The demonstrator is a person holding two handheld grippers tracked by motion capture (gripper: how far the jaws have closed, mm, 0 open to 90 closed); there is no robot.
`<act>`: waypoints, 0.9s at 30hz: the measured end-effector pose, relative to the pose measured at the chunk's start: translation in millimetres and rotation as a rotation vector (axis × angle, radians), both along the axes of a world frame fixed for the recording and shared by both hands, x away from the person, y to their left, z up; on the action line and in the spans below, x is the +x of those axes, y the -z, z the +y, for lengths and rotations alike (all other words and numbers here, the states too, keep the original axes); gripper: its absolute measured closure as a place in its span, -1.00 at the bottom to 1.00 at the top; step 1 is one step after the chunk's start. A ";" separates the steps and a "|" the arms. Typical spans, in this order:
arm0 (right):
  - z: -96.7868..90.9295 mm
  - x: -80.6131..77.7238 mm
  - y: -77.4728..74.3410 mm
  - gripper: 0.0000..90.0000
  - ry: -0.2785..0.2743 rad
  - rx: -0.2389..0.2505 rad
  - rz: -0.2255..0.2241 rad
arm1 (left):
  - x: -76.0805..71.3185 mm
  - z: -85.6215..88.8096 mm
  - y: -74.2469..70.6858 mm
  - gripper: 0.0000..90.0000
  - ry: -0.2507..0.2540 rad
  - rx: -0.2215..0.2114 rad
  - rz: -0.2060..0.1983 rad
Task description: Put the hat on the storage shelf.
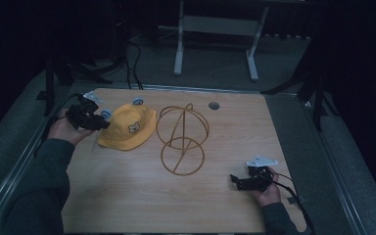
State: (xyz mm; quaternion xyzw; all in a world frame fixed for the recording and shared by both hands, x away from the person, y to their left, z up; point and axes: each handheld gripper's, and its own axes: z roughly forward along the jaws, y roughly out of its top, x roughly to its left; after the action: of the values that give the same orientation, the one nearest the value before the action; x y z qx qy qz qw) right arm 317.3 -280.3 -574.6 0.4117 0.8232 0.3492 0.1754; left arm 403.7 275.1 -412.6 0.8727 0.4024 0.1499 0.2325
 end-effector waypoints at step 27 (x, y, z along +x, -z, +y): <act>0.0 0.1 0.0 -0.75 0.000 0.000 -0.001 | 88.6 -28.9 3.4 0.10 -0.055 0.045 0.106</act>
State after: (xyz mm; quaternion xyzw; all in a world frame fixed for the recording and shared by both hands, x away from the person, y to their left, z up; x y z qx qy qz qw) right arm 317.4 -280.3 -574.6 0.4114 0.8233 0.3495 0.1756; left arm 492.3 246.2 -416.0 0.8731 0.4344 0.1187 0.1867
